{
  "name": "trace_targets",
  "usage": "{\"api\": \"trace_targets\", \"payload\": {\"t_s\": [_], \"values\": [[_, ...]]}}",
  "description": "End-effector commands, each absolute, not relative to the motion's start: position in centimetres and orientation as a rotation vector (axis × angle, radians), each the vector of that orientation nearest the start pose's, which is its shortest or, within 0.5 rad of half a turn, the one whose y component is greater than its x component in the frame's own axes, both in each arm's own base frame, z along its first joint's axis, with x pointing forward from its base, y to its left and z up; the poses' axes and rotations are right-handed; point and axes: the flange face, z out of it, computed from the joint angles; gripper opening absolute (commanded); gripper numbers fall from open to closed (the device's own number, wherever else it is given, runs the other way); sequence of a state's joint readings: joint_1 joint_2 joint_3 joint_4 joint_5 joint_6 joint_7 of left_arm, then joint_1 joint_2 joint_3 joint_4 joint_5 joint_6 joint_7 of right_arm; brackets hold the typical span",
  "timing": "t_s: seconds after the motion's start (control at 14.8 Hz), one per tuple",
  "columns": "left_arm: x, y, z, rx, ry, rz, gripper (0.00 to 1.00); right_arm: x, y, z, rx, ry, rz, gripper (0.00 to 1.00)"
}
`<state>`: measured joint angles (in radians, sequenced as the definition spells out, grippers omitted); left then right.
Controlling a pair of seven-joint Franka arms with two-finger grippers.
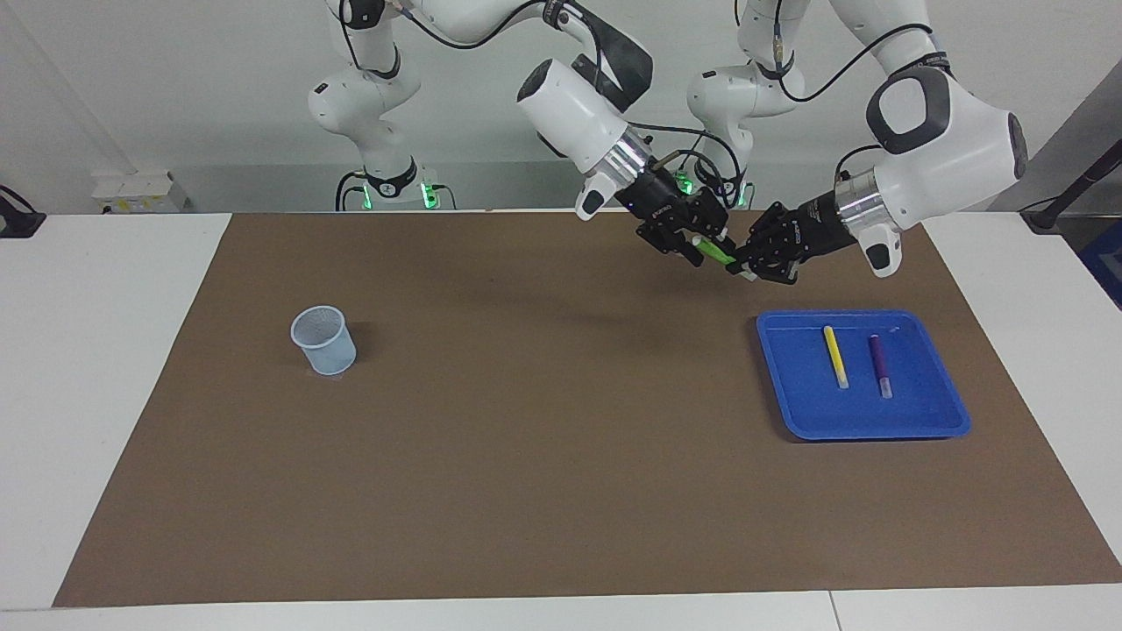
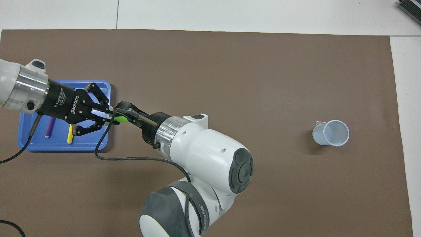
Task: Transfer and insert pens with both arms
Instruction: 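Grasp the green pen's free end with the right gripper, open the left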
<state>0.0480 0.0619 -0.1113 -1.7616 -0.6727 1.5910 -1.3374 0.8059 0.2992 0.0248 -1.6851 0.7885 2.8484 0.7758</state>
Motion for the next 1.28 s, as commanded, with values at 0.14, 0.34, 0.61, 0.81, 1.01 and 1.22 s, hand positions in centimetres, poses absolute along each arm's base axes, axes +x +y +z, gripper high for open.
{"api": "trace_targets", "payload": {"t_s": [0.14, 0.34, 0.61, 0.81, 1.01, 1.22], "values": [[54.5, -10.1, 53.2, -2.572, -2.132, 1.083, 0.00, 49.6, 48.4, 51.5, -2.084, 0.654, -0.214, 0.36], [54.6, -10.1, 53.2, -2.571, -2.136, 1.084, 0.00, 49.5, 48.4, 51.4, -2.085, 0.654, -0.211, 0.14], [54.5, -10.1, 53.4, -2.574, -2.135, 1.084, 0.00, 49.6, 48.3, 51.5, -2.080, 0.660, -0.212, 0.00], [54.4, -10.4, 53.6, -2.580, -2.133, 1.078, 0.00, 49.6, 48.3, 51.4, -2.078, 0.663, -0.209, 0.00], [54.4, -10.8, 53.7, -2.604, -2.119, 1.065, 0.38, 49.6, 48.3, 51.4, -2.079, 0.663, -0.209, 0.00], [54.3, -11.0, 54.3, -2.622, -2.130, 1.035, 0.68, 49.8, 48.1, 51.1, -2.096, 0.646, -0.218, 0.00]]}}
